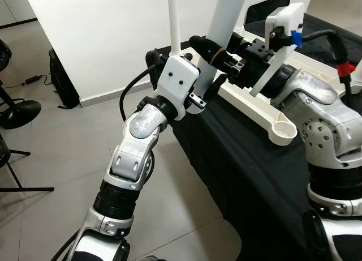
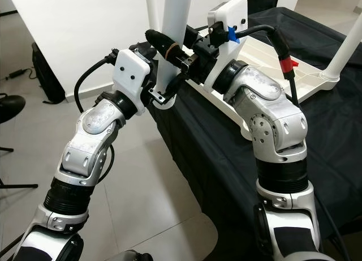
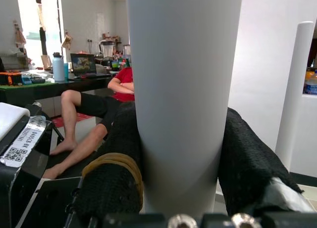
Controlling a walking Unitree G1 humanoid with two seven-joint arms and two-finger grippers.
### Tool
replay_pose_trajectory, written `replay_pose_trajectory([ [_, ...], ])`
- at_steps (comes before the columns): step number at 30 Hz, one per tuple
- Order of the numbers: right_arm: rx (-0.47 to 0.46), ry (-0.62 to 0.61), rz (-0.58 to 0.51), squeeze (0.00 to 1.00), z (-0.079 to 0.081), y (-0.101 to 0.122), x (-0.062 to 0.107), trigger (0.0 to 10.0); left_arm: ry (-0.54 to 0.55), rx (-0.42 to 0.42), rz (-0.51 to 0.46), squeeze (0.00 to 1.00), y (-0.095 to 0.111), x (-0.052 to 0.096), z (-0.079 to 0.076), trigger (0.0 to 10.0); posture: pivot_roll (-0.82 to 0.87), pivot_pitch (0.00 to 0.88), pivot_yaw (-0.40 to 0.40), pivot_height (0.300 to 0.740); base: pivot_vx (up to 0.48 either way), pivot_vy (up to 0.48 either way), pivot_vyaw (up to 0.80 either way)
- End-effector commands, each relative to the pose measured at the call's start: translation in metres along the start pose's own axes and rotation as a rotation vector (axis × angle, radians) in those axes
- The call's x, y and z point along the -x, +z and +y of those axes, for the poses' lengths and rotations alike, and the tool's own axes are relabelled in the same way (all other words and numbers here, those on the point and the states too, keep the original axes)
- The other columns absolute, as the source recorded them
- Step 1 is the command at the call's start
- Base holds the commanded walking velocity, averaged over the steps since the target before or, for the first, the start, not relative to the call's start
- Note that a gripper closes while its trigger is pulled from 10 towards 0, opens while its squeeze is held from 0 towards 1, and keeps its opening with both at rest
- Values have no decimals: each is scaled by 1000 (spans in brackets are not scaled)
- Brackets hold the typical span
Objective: Building children table
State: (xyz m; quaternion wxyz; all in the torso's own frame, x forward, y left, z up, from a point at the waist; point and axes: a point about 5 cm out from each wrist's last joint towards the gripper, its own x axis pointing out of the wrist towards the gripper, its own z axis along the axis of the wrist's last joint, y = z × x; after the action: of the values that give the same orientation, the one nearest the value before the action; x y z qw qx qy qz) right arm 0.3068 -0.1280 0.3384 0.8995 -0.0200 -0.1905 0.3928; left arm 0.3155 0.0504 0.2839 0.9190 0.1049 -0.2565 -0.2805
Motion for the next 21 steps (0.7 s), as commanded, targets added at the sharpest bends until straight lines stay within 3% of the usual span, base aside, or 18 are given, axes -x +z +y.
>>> replay_pose_trajectory([
  [1,10,-14,-24,0,-3,7,0,0,4,10,-31,1000,5,1,4,10000,-80,77,31,740,0,0,0],
  [3,32,-89,-41,0,-12,10,0,0,8,61,-62,1000,10,3,8,10000,-78,79,30,740,0,0,0],
  [8,39,-123,-48,0,-16,11,0,0,12,88,-75,1000,12,5,10,10000,-76,79,27,740,0,0,0],
  [9,89,-214,-33,0,-29,11,3,0,55,162,-94,1000,14,12,22,10000,-72,77,20,740,0,0,0],
  [10,89,-214,-33,0,-29,11,3,0,55,162,-94,1000,14,12,22,10000,-72,77,20,740,0,0,0],
  [13,253,-382,70,0,-61,7,19,0,164,345,-89,1000,4,51,60,10000,-60,80,12,740,0,0,0],
  [16,265,-394,87,0,-65,6,23,0,170,365,-75,1000,1,59,64,10000,-60,80,12,740,0,0,0],
  [17,295,-425,177,0,-78,0,39,0,119,344,66,580,-22,92,57,10000,-53,92,3,740,0,0,0],
  [18,298,-433,207,0,-81,-2,44,0,94,337,117,580,-30,102,51,10000,-53,92,3,740,0,0,0],
  [19,298,-433,207,0,-81,-2,44,0,94,337,117,580,-30,102,51,10000,-53,92,3,740,0,0,0],
  [20,301,-444,230,0,-85,-3,49,0,51,333,183,0,-40,115,39,10000,-52,101,-4,740,0,0,0],
  [21,299,-454,239,0,-87,-4,53,0,-2,337,239,0,-50,125,22,10000,-54,107,-7,740,0,0,0],
])
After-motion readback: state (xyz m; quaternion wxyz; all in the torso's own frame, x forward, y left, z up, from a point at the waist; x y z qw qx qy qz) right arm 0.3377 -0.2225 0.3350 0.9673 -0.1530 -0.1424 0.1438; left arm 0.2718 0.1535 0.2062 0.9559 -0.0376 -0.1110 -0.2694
